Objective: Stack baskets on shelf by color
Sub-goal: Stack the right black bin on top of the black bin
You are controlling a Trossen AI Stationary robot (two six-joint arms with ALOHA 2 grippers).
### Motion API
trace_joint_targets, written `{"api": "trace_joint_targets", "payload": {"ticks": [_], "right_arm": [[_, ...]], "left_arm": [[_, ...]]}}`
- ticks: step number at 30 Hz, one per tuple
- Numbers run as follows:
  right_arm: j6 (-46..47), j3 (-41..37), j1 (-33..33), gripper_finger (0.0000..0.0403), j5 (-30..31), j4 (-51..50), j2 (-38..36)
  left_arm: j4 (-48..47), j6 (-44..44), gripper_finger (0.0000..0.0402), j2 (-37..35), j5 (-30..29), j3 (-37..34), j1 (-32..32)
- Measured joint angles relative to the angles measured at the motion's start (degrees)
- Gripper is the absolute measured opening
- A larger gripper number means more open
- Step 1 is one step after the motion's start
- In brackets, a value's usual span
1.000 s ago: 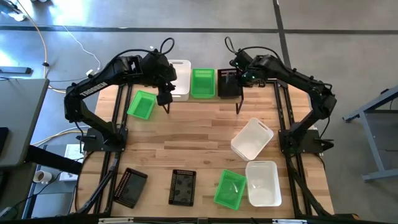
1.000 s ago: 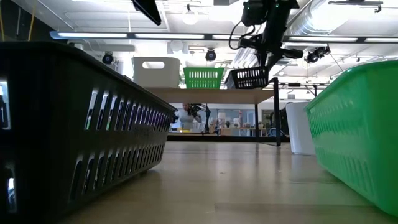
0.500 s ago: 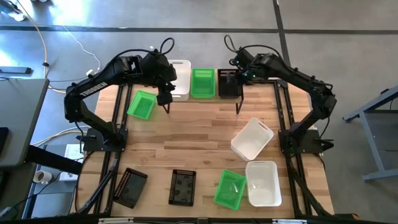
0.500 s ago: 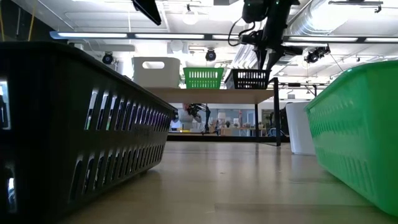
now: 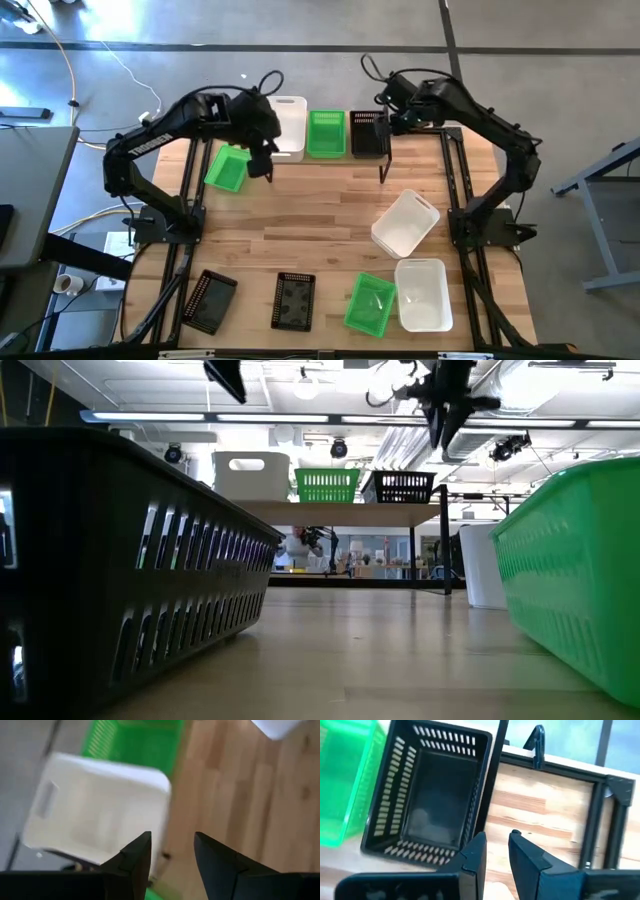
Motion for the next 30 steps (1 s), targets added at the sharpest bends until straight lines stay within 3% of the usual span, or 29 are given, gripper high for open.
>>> {"api": "trace_joint_targets", "payload": {"ticks": [8, 19, 30], "right_arm": [[0.5, 2.4, 8.7, 0.0067, 2.8, -5.3, -1.3], [10.7, -8.3, 20.3, 0.0067, 5.9, -4.7, -9.9], [14.6, -15.4, 27.8, 0.0067, 5.2, -3.8, -14.6]], "left_arm": [[-8.6, -6.5, 0.0140, -1.0, 2.5, -0.8, -6.8], [-6.2, -19.8, 0.0140, -10.4, 2.1, -11.6, -21.3], [-2.5, -34.7, 0.0140, -11.6, 2.3, -16.5, -34.0]]}}
